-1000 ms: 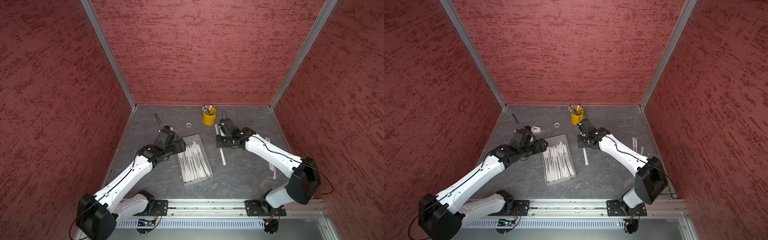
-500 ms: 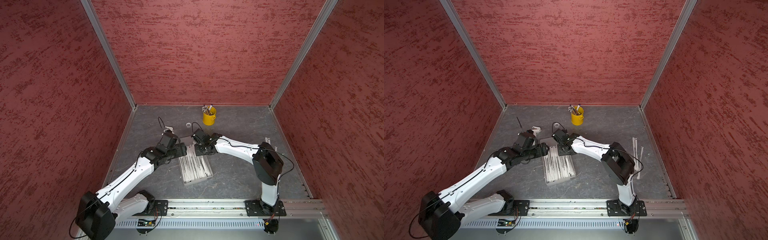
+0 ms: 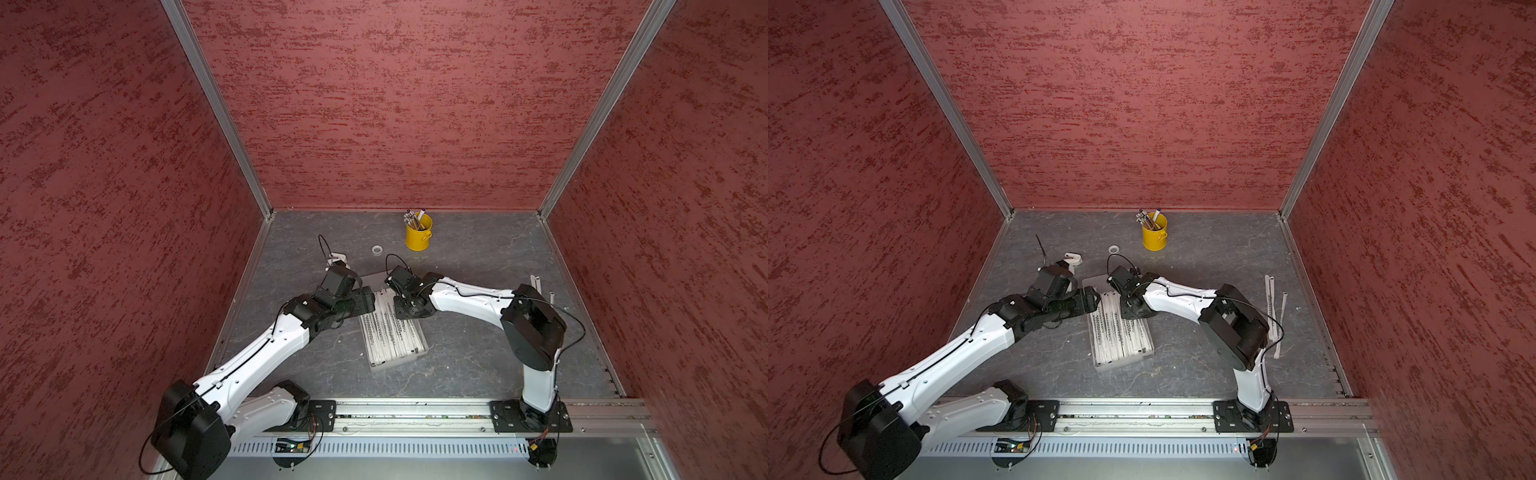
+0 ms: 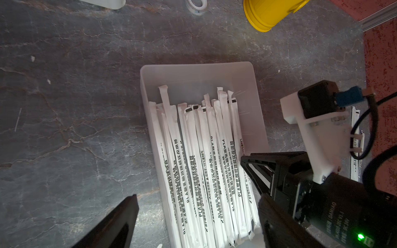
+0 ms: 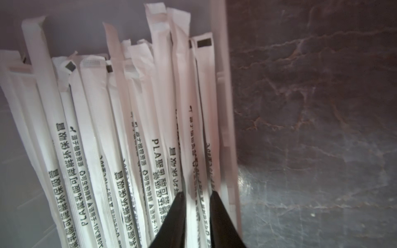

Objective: Put the straws into the storage box
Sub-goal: Place the straw in the storage box, then adjust the straw at the center of the board.

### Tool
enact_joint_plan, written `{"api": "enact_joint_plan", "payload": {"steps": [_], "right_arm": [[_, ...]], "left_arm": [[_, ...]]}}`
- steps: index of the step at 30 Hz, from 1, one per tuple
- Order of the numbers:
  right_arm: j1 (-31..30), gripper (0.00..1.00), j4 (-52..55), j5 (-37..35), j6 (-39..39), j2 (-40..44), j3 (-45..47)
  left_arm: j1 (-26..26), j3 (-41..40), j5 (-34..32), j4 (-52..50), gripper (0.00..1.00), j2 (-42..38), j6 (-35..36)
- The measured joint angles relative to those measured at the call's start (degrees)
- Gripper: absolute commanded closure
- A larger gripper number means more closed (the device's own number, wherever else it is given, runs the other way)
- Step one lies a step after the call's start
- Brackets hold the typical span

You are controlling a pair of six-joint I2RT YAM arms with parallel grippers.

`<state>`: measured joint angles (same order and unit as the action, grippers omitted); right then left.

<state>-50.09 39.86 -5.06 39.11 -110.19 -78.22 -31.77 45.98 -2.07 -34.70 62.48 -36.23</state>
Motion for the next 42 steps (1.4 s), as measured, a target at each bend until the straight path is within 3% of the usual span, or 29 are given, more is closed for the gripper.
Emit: {"api": "enact_joint_plan", "payload": {"steps": [5, 8, 11, 13, 17, 22, 26, 37, 42], "right_arm": [[0.3, 0.69, 3.6, -0.4, 0.6, 6.9, 0.1], [3.3, 0.68, 3.8, 0.1, 1.0, 16.1, 2.8], [13.9, 0.58, 3.9, 1.0, 0.7, 26.1, 8.8], [24.6, 0.47, 4.4, 0.3, -0.9, 31.3, 13.5], [42.6, 0.37, 5.0, -2.6, -4.2, 35.5, 21.0], [56.0, 0.34, 3.3, -3.7, -6.9, 33.0, 26.9], [60.8, 0.35, 0.5, -4.0, -8.4, 27.3, 27.6], [66.6, 0.33, -4.4, -4.0, -9.6, 15.3, 24.5], [66.1, 0.4, -5.0, -1.7, -10.1, 12.9, 22.8]], "left_arm": [[-0.9, 0.9, -0.6, -0.6, 0.1, 0.0, 0.0], [-2.8, 2.5, -1.1, -0.7, 0.1, 0.5, 0.0], [-7.5, 6.0, -1.5, 0.1, 0.1, 3.8, 0.1], [-12.0, 9.1, -1.5, 2.0, 0.09, 8.0, 0.3], [-19.5, 15.5, -1.2, 5.3, 0.08, 17.7, 1.2], [-24.8, 22.7, 0.1, 7.3, 0.08, 28.7, 2.3], [-25.6, 23.4, 1.3, 8.3, 0.08, 31.4, 2.7], [-22.5, 20.9, 2.3, 9.5, 0.08, 30.7, 3.6], [-21.4, 19.2, 2.3, 9.5, 0.08, 29.0, 3.6]]}}
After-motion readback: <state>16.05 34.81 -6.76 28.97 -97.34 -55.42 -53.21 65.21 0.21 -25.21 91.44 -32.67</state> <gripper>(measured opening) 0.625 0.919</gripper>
